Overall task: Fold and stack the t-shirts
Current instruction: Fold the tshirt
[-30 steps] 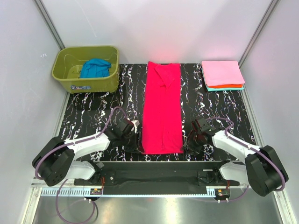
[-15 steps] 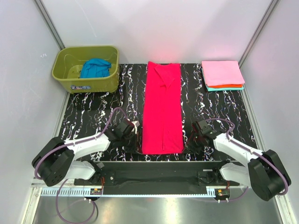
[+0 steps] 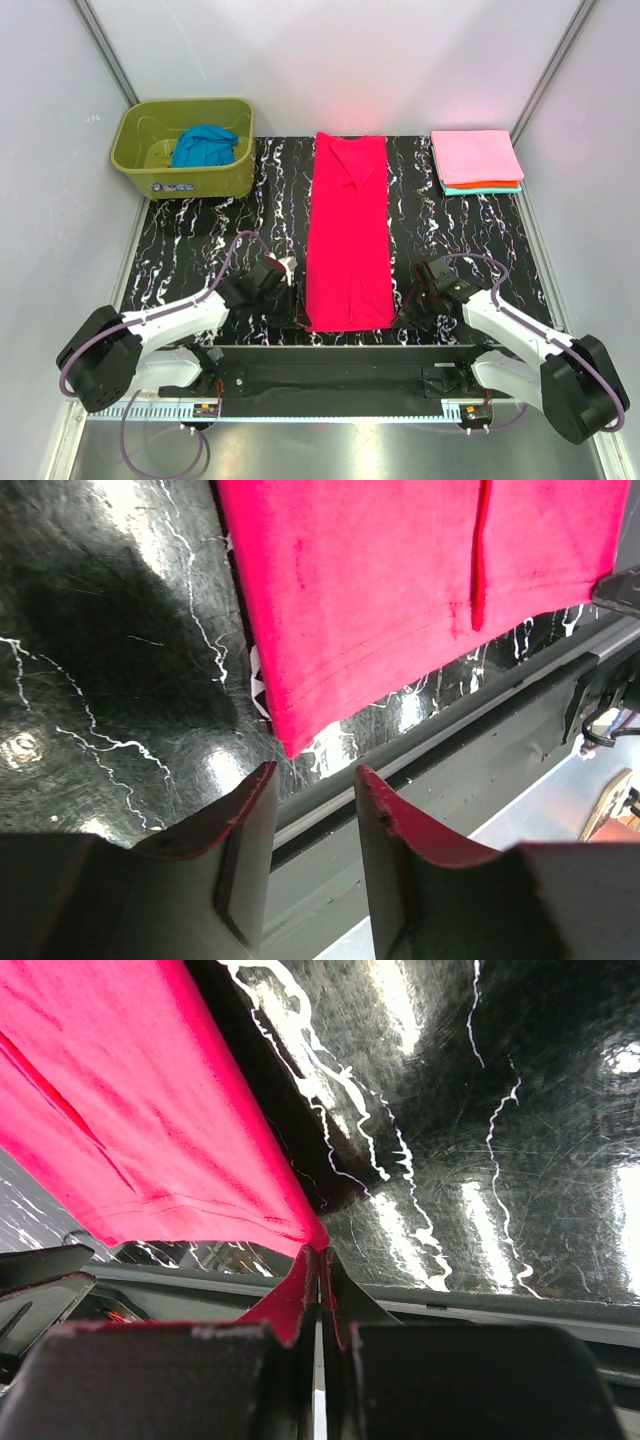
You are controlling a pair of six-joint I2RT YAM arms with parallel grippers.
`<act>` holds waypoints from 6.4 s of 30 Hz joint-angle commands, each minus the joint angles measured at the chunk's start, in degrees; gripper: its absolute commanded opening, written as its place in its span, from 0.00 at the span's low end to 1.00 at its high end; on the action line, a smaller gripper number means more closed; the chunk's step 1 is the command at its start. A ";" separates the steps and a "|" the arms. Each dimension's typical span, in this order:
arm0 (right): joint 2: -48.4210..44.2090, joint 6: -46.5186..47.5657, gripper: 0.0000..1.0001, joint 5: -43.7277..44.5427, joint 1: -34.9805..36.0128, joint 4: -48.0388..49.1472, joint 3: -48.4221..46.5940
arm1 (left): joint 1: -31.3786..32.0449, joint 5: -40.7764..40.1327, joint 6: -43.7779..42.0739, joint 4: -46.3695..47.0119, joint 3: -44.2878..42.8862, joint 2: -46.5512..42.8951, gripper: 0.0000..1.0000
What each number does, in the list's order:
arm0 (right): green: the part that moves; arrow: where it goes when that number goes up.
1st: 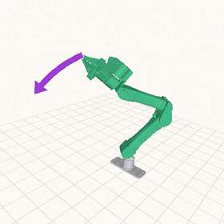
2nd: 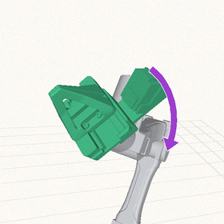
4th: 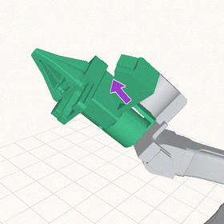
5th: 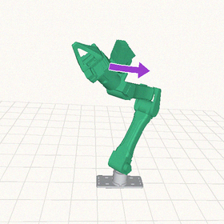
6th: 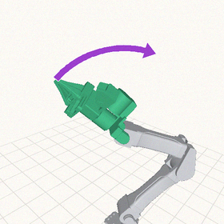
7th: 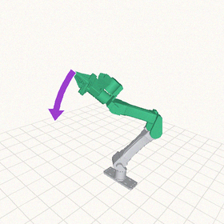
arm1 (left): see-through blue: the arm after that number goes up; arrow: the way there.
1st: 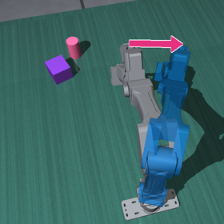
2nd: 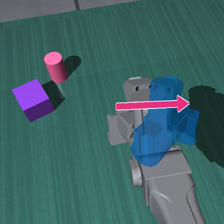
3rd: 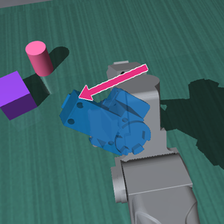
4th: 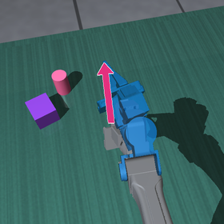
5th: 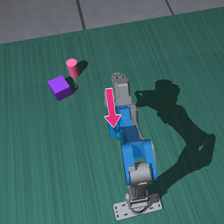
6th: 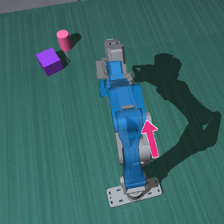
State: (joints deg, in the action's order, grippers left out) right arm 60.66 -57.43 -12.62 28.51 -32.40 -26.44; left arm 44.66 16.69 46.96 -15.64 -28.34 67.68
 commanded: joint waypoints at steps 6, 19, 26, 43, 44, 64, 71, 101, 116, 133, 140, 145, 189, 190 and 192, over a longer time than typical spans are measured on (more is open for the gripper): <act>-2.22 -0.67 0.00 1.20 0.58 -1.17 -0.81 | 0.42 -2.19 1.47 3.77 1.00 3.50 0.42; -4.32 2.58 0.00 0.75 0.67 -8.63 -2.12 | 4.01 -2.80 3.57 3.96 0.30 2.99 0.00; -13.28 2.24 0.00 1.73 0.93 -19.01 -5.03 | 10.52 -5.87 7.88 -0.18 -1.19 -2.71 0.00; -0.74 11.09 0.00 5.94 0.93 -11.29 -14.68 | 2.89 -3.77 0.43 -3.34 -12.52 5.17 0.00; 1.37 13.11 0.00 6.03 0.32 -10.58 -16.18 | 1.84 -3.68 -0.54 -3.95 -14.01 7.18 0.00; 46.99 36.95 0.00 1.29 -12.68 -11.28 -59.07 | -18.73 1.24 -16.20 -13.80 -56.82 43.84 0.00; 52.70 38.18 0.00 -2.67 -14.71 -11.89 -66.71 | -21.37 3.53 -17.34 -13.98 -65.25 49.83 0.00; 68.97 40.46 0.01 -6.35 -20.25 -12.95 -87.28 | -25.33 3.26 -17.25 -15.47 -88.37 67.84 0.00; 62.85 40.82 0.49 -3.21 -20.34 -16.11 -87.58 | -25.42 -0.17 -21.20 -15.47 -83.91 55.82 0.45; 45.77 42.31 0.51 -9.44 -20.34 -9.35 -51.10 | -16.63 0.71 -19.36 -7.66 -46.30 37.44 0.47; 44.89 40.99 0.51 -11.20 -20.34 -4.78 -45.02 | -15.93 1.24 -19.10 -4.41 -42.24 39.10 0.46; 47.44 41.78 0.51 -12.25 -20.34 -3.46 -44.93 | -15.93 2.29 -19.10 -3.52 -41.36 40.51 0.40; 19.67 26.58 0.34 -7.50 -18.40 -5.91 -23.38 | -9.77 5.36 -10.57 -0.36 -24.90 15.54 0.38; 19.84 26.84 0.33 -8.55 -18.32 -6.00 -24.27 | -9.77 6.50 -11.53 0.43 -26.23 16.68 0.38; 21.59 27.37 0.27 -10.39 -17.88 -5.74 -26.81 | -9.77 7.39 -12.41 0.87 -30.52 20.81 0.37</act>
State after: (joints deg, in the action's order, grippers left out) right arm 82.37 -29.45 -21.69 9.87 -37.60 -48.45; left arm 34.92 20.21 36.84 -17.98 -52.18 84.95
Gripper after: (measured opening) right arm 0.288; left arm 0.376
